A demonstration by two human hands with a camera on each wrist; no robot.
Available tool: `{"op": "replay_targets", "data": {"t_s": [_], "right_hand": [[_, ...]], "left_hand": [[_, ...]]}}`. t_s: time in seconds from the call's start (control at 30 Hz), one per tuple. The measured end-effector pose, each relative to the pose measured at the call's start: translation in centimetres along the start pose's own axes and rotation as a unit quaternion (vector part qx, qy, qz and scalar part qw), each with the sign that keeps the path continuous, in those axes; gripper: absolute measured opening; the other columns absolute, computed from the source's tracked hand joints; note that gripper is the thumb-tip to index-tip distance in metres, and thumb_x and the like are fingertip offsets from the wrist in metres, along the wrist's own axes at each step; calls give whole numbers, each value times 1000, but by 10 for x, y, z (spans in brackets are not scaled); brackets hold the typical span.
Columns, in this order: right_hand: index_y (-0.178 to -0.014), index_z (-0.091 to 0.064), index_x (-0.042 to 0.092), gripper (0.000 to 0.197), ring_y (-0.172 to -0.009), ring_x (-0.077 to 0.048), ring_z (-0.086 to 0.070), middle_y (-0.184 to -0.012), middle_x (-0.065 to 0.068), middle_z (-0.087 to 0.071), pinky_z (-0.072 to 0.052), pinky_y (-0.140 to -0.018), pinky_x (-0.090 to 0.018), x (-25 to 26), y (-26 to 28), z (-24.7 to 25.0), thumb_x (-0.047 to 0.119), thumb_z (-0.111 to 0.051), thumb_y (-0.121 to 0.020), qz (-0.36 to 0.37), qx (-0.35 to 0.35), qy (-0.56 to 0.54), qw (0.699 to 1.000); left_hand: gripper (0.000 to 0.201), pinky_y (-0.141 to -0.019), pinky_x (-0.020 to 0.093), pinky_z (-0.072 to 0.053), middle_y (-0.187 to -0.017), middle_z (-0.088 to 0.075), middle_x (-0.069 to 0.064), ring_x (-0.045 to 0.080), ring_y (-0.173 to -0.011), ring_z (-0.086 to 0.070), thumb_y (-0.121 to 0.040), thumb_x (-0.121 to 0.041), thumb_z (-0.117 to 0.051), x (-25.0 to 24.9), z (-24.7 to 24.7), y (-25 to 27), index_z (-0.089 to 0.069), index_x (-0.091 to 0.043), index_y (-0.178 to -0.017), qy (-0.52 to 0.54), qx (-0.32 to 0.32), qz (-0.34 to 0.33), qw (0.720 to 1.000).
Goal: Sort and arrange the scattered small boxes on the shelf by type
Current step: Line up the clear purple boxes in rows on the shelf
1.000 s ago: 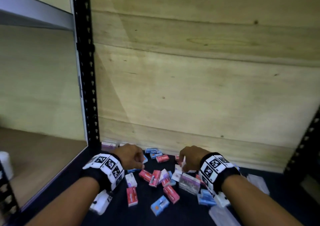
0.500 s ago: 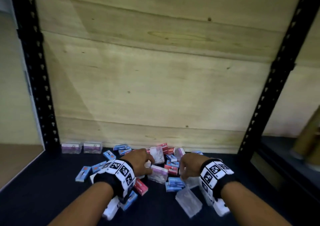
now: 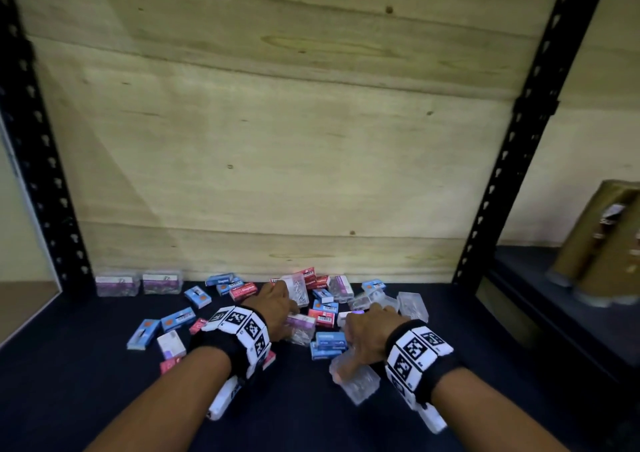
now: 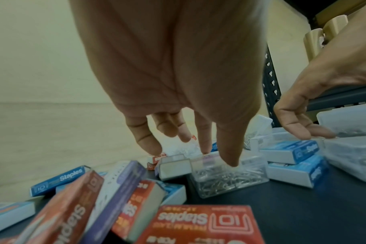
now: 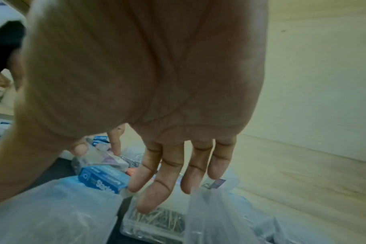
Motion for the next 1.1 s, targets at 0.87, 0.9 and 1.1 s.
{"op": "replay_targets", "data": {"t_s": [0.87,0.9,1.1], "right_hand": [[-83,-48,17,28,-71,-17,-54,-78,-2,-44,-50,-67,-29,-7,-17,27,41,-42,-96,99,19,-246,964],[-85,-48,17,30,-66,-16,-53,-78,-2,-44,-50,-63,-27,-6,-21,29,42,-40,-99,105,17,-258,960],[-92,-50,17,31,-51,-9,-57,-72,-2,-52,-43,-47,-18,18,-47,56,41,-35,-105,154,-36,-259,953]], "left_hand": [[35,-82,24,-43,-123,-59,2,19,-108,-57,-90,-26,-67,1,23,17,-59,-18,-122,109,18,-3,994],[35,-81,24,-43,-122,-59,2,19,-108,-57,-89,-27,-67,4,26,18,-59,-18,-122,117,14,-2,993],[37,-82,23,-44,-120,-62,0,18,-105,-59,-87,-29,-68,43,49,22,-61,-18,-122,134,-1,19,991]]}}
Point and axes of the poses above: each hand's wrist, its own y-axis away from the middle knuckle, its own z-axis out of the back of the hand, x = y × z, the point moved 8 cm from there along -y, towards the middle knuckle
